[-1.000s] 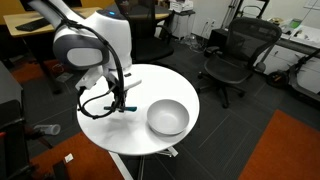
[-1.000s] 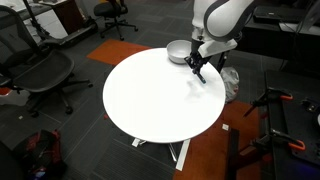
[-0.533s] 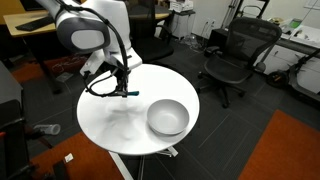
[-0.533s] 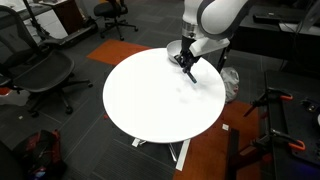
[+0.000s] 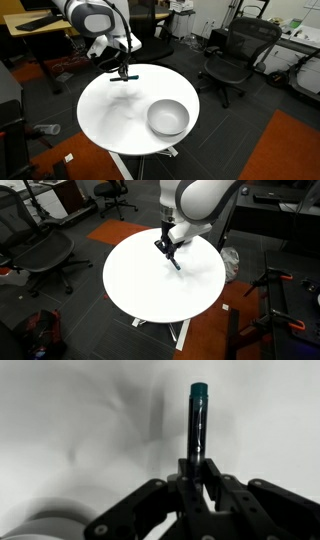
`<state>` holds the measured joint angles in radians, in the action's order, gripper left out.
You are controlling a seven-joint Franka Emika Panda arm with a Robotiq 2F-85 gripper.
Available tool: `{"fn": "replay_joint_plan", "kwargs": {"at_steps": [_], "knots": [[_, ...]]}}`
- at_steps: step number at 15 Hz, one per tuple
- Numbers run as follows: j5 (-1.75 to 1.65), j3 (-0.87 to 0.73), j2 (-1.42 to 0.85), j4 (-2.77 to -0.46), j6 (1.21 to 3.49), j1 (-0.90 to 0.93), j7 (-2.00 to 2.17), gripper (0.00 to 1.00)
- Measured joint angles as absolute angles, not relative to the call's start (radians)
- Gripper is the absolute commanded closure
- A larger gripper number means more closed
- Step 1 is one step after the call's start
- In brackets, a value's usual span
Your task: Move the marker to the left
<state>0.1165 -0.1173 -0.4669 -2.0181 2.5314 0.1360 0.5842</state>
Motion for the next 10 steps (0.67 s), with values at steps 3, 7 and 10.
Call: {"fn": "replay_joint_plan", "kwargs": {"at_steps": [3, 7, 10], "knots": [[0.117, -0.090, -0.518, -1.941, 2.496, 0.145, 0.595, 0.95], [0.120, -0.066, -0.607, -1.836, 2.475, 0.147, 0.595, 0.95], [0.127, -0.057, -0.677, -1.761, 2.475, 0.147, 0.595, 0.95]]}}
